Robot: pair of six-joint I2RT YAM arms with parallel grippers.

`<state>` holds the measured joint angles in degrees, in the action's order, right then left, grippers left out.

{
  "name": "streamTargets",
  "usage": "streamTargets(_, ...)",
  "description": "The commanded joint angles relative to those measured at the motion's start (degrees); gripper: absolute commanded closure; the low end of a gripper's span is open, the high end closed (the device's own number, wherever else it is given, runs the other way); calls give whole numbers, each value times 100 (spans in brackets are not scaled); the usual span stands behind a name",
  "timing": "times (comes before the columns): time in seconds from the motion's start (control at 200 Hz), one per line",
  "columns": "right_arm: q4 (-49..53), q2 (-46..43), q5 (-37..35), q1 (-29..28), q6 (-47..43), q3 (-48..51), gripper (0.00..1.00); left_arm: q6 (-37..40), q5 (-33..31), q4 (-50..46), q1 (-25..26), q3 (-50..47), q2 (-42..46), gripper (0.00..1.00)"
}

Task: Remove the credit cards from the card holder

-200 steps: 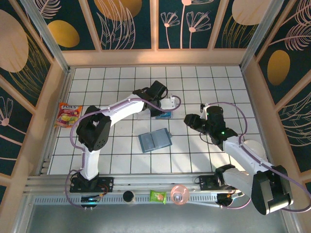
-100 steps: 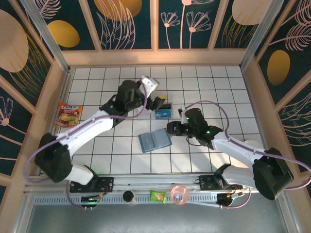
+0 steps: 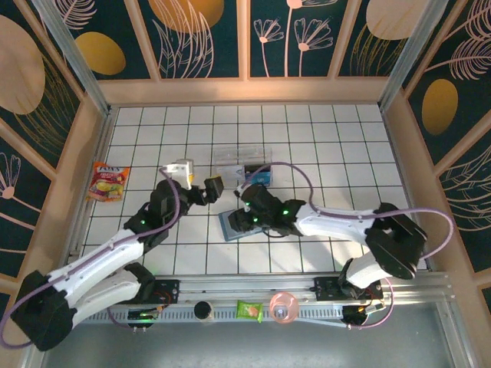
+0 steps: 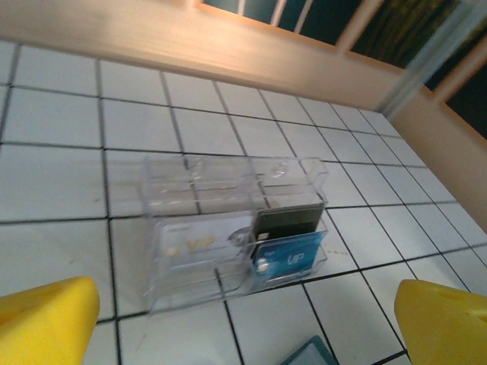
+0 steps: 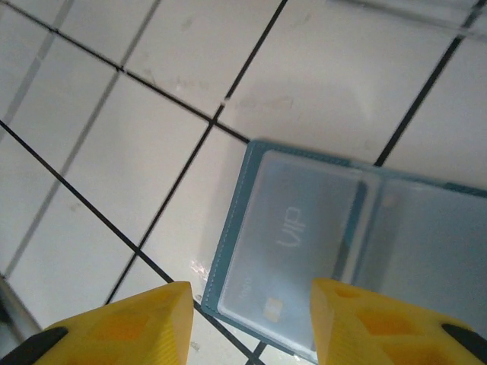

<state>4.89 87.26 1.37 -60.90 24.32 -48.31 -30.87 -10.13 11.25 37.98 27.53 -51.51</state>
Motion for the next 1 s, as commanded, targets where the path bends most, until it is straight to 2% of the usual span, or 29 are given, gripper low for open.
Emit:
streamTargets(0.0, 424, 489, -676, -296, -227, -411, 57, -828, -601, -598, -46, -374, 501, 1)
streamTargets(0.165, 674, 1119, -1252, -597, -319, -888, 60, -1185, -891, -1106, -71, -684, 1035, 7)
streamTargets(0.345, 862, 1483, -1483, -665, -366, -1110, 62, -1218, -796, -1293, -154, -707, 1127, 16)
streamTargets(0.586, 1031, 1883, -1629, -668, -287, -1136, 70, -1250, -237, -1050, -316, -802, 799, 28)
streamTargets(0.756, 939, 1895, -1624, -656, -196, -1077, 86, -1186, 228, -777, -352, -822, 485, 39)
streamTargets(0.901, 485, 1592, -1483, -543, -20, -806, 99, -1128, 871, -405, -345, -846, 79, 54)
streamTargets(0.996, -89, 1250, -1217, -426, 117, -446, 100, -1166, 1431, -39, -346, -880, -361, 67)
